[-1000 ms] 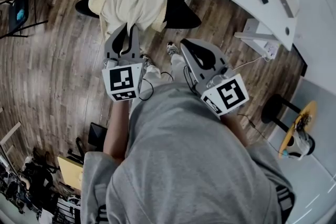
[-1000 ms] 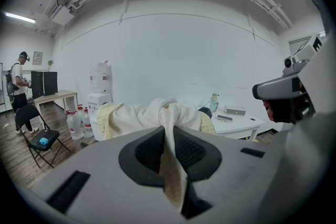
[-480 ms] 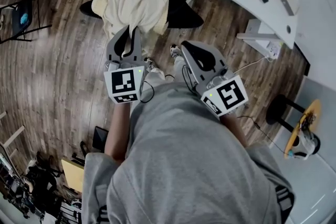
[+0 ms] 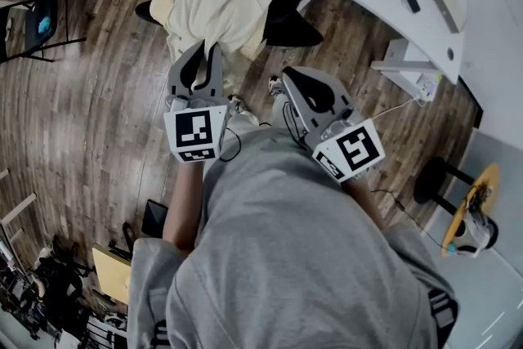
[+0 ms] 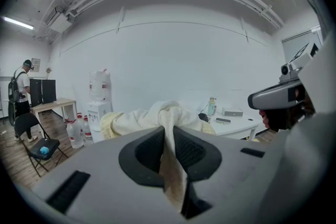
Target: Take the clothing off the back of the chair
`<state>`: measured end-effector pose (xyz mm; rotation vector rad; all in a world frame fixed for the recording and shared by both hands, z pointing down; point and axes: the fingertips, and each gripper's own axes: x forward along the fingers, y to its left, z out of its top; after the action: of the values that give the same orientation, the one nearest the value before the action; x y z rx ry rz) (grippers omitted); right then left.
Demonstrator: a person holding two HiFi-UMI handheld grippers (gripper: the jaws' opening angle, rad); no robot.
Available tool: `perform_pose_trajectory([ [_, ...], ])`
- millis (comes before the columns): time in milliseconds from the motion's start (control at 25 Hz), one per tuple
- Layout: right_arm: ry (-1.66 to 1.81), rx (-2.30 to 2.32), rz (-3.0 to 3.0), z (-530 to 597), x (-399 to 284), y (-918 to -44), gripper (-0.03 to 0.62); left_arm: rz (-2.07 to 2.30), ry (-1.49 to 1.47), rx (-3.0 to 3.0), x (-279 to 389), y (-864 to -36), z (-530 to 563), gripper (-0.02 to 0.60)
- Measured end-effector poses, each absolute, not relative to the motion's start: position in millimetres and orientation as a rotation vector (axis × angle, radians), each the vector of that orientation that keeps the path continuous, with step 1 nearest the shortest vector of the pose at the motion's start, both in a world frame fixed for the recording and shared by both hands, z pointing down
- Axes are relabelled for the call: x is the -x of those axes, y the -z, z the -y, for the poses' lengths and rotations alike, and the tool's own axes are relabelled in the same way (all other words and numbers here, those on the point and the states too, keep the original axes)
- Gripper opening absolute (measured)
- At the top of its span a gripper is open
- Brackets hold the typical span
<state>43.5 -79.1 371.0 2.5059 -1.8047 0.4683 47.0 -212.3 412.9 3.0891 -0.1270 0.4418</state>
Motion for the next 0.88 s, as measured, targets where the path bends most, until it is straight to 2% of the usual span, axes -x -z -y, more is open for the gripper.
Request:
perform_pose_trajectory([
  [880, -0.397, -2.461, 1.879, 103.2, -24.7, -364.1, 0.035, 0.174, -0.361, -3.129, -23.8, -387.3, 230.7, 0.072],
])
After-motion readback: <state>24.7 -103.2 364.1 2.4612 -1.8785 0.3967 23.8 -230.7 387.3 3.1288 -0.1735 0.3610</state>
